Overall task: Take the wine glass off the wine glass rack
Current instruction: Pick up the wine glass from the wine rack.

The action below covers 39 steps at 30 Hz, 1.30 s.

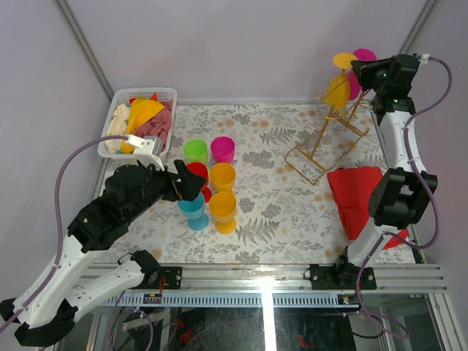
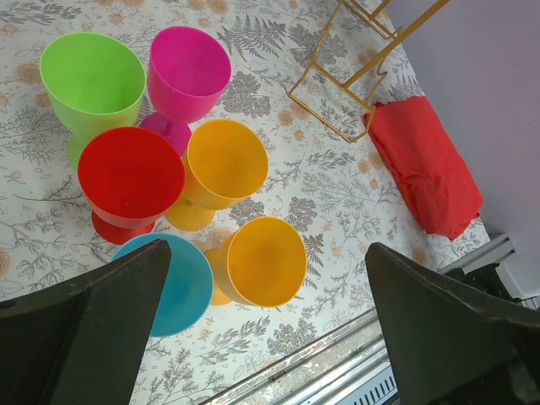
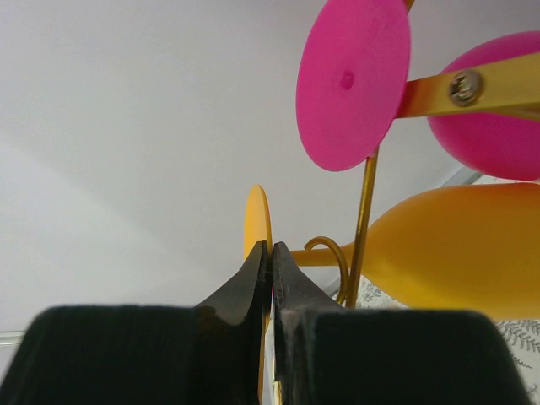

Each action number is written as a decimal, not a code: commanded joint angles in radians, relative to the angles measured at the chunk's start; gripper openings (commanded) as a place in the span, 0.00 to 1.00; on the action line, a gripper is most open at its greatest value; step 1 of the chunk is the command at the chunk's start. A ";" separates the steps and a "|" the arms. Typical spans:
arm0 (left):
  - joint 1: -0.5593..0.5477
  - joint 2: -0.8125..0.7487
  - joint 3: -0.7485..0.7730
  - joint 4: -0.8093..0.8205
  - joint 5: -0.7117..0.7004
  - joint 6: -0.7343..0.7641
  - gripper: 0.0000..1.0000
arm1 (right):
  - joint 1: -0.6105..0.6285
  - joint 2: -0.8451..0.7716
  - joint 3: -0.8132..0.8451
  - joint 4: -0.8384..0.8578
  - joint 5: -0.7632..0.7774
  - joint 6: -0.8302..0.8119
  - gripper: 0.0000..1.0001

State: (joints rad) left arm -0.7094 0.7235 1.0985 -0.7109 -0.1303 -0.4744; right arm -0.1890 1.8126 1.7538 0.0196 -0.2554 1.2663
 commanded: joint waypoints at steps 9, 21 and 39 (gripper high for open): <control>0.007 -0.001 0.026 0.031 0.019 0.001 1.00 | 0.000 -0.028 0.075 0.089 -0.128 -0.010 0.00; 0.007 0.011 0.026 0.059 0.048 -0.016 1.00 | 0.008 0.008 0.211 0.185 -0.453 -0.036 0.00; 0.007 0.017 -0.022 0.199 0.081 -0.090 1.00 | 0.284 -0.427 -0.306 0.603 -0.764 -0.412 0.00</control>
State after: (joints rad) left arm -0.7094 0.7422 1.0924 -0.6182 -0.0750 -0.5388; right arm 0.0128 1.6024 1.5978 0.4850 -0.9749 1.1103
